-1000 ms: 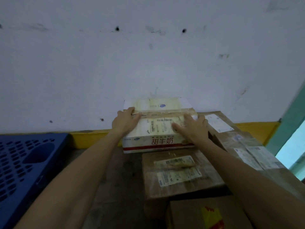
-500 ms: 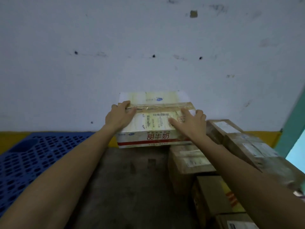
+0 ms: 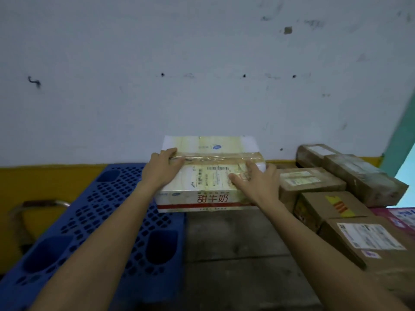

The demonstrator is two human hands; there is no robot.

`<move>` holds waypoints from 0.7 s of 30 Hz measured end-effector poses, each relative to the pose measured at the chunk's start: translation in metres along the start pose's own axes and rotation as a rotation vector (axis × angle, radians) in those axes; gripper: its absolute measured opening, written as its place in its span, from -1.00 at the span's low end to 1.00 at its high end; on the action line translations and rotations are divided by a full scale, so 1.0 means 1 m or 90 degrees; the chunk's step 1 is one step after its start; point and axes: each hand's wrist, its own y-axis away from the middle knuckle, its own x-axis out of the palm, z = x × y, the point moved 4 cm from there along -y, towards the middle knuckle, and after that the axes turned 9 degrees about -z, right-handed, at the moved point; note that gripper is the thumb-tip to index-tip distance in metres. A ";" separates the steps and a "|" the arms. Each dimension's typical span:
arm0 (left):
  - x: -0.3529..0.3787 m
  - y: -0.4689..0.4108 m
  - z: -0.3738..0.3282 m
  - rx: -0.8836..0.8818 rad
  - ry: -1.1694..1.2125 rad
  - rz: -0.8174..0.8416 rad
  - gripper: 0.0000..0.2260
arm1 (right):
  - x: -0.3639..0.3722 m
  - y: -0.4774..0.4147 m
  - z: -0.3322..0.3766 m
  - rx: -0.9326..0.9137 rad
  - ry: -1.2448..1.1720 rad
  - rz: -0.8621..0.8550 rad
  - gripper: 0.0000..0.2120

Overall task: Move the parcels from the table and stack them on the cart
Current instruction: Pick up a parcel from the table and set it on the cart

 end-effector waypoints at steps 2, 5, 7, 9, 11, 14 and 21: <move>-0.018 0.016 0.018 -0.009 0.002 -0.012 -0.44 | 0.004 0.021 0.017 -0.005 -0.011 0.014 -0.35; -0.046 0.036 0.049 -0.028 0.002 -0.038 -0.43 | 0.013 0.049 0.039 -0.014 -0.053 0.036 -0.35; -0.064 0.050 0.069 -0.038 -0.004 -0.060 -0.43 | 0.022 0.067 0.054 -0.021 -0.084 0.049 -0.34; -0.079 0.060 0.090 -0.055 -0.010 -0.065 -0.44 | 0.032 0.082 0.068 -0.030 -0.095 0.065 -0.34; -0.091 0.070 0.112 -0.076 -0.009 -0.049 -0.44 | 0.041 0.096 0.084 -0.036 -0.103 0.090 -0.33; -0.107 0.077 0.145 -0.094 0.001 -0.036 -0.46 | 0.060 0.111 0.110 -0.043 -0.097 0.118 -0.33; -0.133 0.059 0.221 -0.101 0.015 -0.016 -0.50 | 0.117 0.131 0.177 -0.024 -0.087 0.149 -0.36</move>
